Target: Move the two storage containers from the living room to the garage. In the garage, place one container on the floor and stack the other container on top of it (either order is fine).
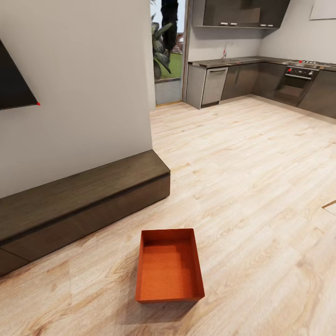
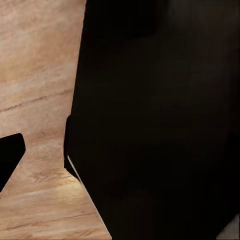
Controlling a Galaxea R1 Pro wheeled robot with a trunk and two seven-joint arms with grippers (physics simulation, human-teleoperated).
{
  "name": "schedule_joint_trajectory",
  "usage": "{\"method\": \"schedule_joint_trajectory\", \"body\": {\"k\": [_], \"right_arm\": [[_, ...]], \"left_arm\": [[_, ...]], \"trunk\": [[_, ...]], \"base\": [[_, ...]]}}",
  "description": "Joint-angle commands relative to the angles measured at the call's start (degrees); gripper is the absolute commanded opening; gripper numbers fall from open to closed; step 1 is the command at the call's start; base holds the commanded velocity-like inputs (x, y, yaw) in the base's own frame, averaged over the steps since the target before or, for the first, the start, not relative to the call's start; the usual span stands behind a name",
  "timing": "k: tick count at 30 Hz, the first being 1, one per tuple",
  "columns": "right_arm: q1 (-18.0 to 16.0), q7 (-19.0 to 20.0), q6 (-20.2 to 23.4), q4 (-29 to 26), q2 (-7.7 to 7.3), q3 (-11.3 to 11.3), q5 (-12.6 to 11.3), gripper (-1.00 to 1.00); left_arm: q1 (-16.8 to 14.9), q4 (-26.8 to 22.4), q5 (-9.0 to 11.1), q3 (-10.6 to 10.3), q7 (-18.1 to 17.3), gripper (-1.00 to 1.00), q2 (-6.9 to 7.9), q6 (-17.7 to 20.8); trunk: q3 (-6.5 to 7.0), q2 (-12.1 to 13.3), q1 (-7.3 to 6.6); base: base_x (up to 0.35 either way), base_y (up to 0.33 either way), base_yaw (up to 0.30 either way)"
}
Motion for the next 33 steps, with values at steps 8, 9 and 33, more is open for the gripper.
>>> {"method": "schedule_joint_trajectory", "body": {"k": [8, 9, 33], "right_arm": [[-4.6, -2.8, 13.1, -14.7, -0.46, -0.1, -1.9, 1.0], [-6.2, -3.2, 13.6, -15.1, -0.41, -0.1, -2.4, 1.0], [-26.4, -12.8, 6.0, -10.2, 0.33, -0.1, -11.9, 1.0]], "left_arm": [[-2.0, -24.6, -0.5, -0.1, 0.2, 1.0, 0.17, 18.7], [-3.4, -26.6, -1.0, -0.1, 0.2, 1.0, 0.03, 20.1], [-37.7, -10.6, -10.1, -0.6, 9.5, 1.0, -6.82, 21.3]], "trunk": [[-0.04, 0.0, 0.0], [-0.04, 0.0, 0.0], [-0.04, 0.0, 0.0]], "base": [[0.0, 0.0, 0.0], [0.0, 0.0, 0.0], [0.0, 0.0, 0.0]]}}
